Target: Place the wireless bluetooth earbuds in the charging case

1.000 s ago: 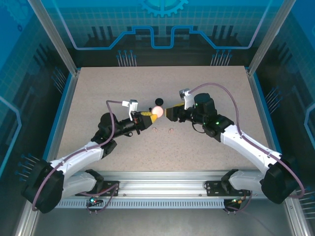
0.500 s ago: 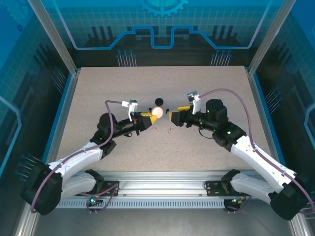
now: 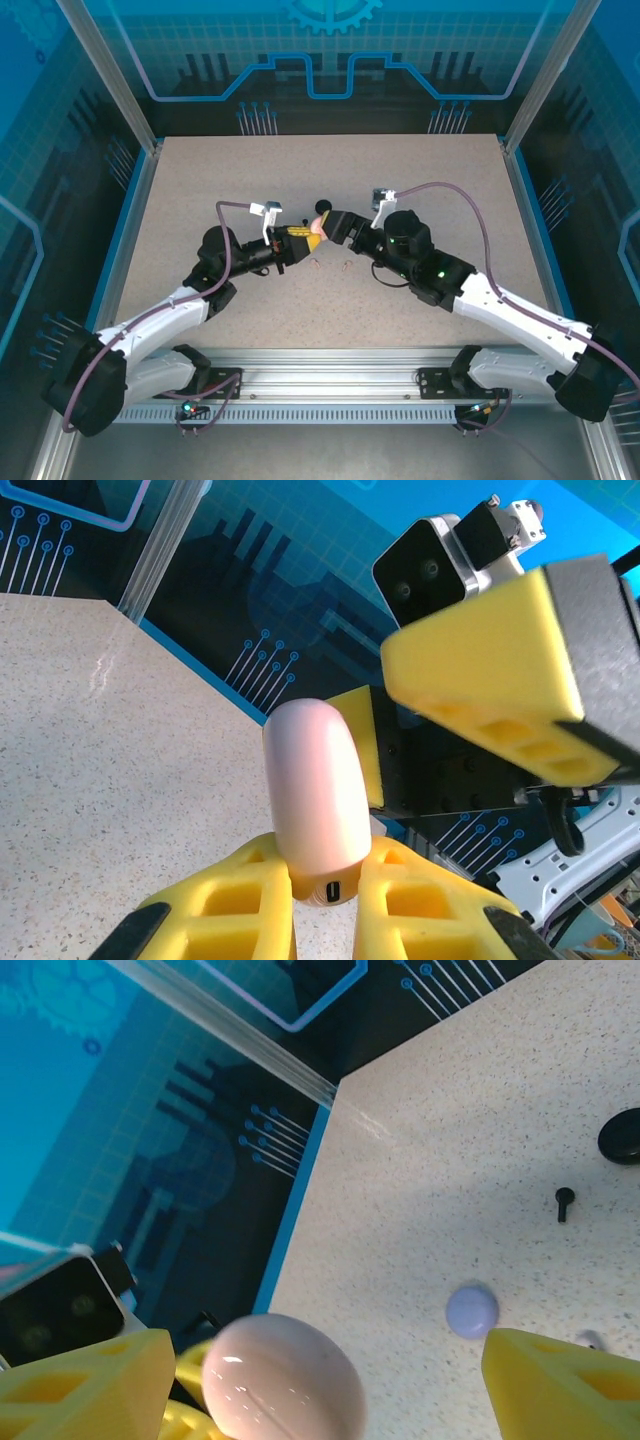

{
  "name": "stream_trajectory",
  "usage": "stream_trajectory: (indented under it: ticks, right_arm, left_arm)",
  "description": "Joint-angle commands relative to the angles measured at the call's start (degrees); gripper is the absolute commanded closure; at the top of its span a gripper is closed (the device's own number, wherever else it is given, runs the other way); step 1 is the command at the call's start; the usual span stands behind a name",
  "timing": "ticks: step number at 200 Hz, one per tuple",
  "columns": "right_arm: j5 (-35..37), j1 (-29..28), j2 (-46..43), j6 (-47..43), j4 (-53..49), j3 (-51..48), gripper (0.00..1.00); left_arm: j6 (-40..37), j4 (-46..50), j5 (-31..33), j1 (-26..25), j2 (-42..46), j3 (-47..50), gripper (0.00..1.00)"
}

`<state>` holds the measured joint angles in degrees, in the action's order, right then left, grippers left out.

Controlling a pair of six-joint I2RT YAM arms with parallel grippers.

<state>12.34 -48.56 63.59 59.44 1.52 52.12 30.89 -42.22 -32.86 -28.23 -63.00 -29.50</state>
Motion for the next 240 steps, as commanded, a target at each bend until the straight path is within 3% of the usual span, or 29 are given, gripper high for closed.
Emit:
stream_trajectory:
  ticks: [1, 66, 82, 120, 153, 171, 201, 240]
  right_arm:
    - [6.91, -1.53, 2.28, 6.55, 2.37, 2.27, 0.18]
    - [7.25, -3.37, 7.43, 10.17, 3.51, 3.82, 0.24]
    - [7.15, -3.52, 7.97, 10.25, 3.44, 4.38, 0.30]
    - [6.30, -3.65, 8.59, 10.79, 4.84, 4.39, 0.57]
    - [7.53, -4.31, 8.65, 12.40, 6.13, 3.94, 0.64]
    - [9.16, -4.75, 8.69, 13.47, 6.54, 3.41, 0.65]
    - [9.97, -4.88, 8.91, 14.90, 7.71, 2.29, 0.65]
    - [10.29, -4.97, 8.91, 15.20, 7.82, 2.04, 0.65]
  left_arm:
    - [-1.80, -0.13, -0.95, 0.48, -0.64, -1.53, 1.00]
    - [-1.88, -1.11, -0.63, 0.50, -1.12, -1.26, 1.00]
    - [-1.94, -1.09, -0.67, 0.45, -1.16, -1.11, 1.00]
    - [-1.98, -1.39, 0.28, 0.49, -1.05, -0.68, 1.00]
    - [-1.03, -2.90, 2.02, 0.46, -0.76, 0.05, 1.00]
    - [0.14, -4.65, 3.01, 0.45, -0.72, 0.57, 0.82]
    - [1.31, -6.59, 3.47, 0.45, -0.54, 1.00, 0.68]
    - [2.47, -8.67, 3.50, 0.48, -1.24, 1.06, 0.58]
